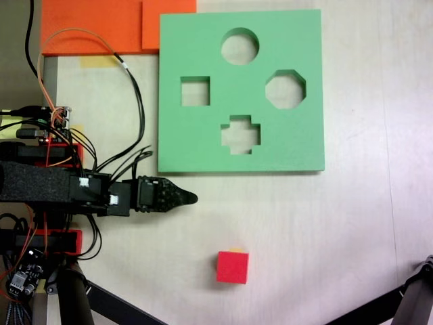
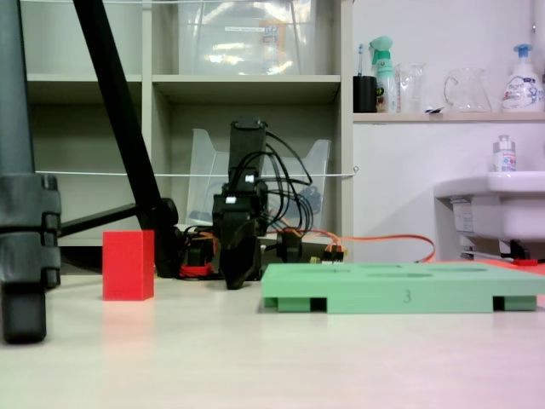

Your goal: Put the square block into the corresponding hole

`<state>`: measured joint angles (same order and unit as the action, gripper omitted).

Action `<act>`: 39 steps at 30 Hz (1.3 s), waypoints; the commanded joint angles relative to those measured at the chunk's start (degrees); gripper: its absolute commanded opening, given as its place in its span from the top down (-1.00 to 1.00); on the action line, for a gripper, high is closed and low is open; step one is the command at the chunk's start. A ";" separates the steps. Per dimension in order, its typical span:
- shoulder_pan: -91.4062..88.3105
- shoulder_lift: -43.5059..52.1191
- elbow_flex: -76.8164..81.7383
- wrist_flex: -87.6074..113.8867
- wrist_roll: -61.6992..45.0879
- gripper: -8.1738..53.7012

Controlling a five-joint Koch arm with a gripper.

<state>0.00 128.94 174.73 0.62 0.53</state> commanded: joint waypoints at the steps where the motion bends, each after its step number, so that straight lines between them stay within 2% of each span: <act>1: 0.44 4.04 4.31 0.97 1.93 -0.35; 5: 1.67 4.04 4.39 0.88 5.10 -0.35; 10: 7.03 4.04 4.39 0.70 17.67 -0.39; 13: 12.30 4.04 3.96 -2.55 37.09 -0.35; 16: 19.86 4.04 0.70 -2.64 49.75 -0.18; 21: 26.54 4.04 -21.09 31.38 64.42 -0.11; 23: 27.42 4.04 -29.97 41.75 68.64 -0.01; 29: 28.04 2.99 -47.20 55.37 71.46 0.04; 34: 29.62 -4.83 -61.61 58.89 69.43 0.04; 37: 30.59 -13.80 -70.93 65.48 69.08 0.04; 39: 31.46 -26.02 -84.90 74.97 69.08 -0.05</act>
<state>30.50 108.81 97.73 68.12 69.08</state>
